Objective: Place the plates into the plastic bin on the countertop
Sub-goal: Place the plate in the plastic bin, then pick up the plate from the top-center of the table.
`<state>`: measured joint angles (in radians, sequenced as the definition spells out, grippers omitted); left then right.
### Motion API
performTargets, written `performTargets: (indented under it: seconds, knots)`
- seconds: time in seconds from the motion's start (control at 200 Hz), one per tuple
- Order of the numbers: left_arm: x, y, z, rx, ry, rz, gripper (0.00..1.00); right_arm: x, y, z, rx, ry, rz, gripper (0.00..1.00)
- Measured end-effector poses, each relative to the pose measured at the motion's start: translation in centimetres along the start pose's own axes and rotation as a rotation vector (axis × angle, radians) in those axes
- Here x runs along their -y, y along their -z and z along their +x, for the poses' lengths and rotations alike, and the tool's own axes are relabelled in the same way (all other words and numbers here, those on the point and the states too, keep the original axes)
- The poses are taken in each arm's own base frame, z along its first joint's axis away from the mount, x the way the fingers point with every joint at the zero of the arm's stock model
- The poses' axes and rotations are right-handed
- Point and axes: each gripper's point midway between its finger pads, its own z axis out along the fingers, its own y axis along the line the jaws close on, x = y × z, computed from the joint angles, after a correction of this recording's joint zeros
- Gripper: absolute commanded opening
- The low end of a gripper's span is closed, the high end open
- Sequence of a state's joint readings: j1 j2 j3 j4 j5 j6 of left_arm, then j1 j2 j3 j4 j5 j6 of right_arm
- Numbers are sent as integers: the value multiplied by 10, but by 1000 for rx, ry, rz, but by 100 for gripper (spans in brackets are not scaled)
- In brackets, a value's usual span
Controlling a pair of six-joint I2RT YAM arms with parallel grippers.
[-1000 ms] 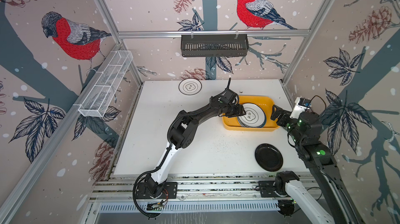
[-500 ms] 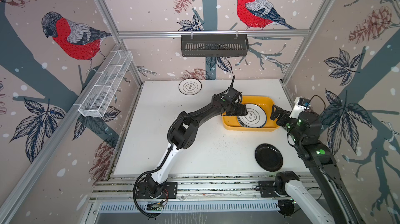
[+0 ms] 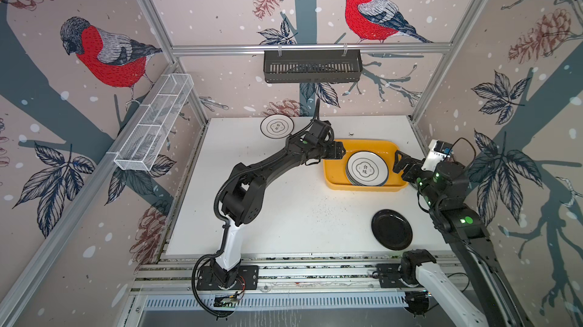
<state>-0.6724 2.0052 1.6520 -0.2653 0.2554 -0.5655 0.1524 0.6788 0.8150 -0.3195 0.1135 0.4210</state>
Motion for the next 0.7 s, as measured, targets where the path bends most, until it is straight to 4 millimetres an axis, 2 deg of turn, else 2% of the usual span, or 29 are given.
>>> performTargets:
  seconds: [0.18,0.28,0.365,0.46,0.56,0.7]
  knots:
    - [-53,43,-18,137,100,-43,85,-11,-10,1,-7,-27,-53,100]
    - [-98,63,-22,199,192,-81,89,-19,-17,5,-14,-55,-103,99]
    - [-139,78,-20,243,286,-117,94,-31,-27,18,-45,-87,-168,100]
    - [-170,91,-15,281,367,-121,96,-54,-35,34,-85,-117,-263,99]
    - [-200,103,-14,322,448,-123,96,-86,-40,45,-114,-116,-365,100]
    - [-227,113,-18,360,519,-116,96,-132,-46,62,-158,-87,-488,100]
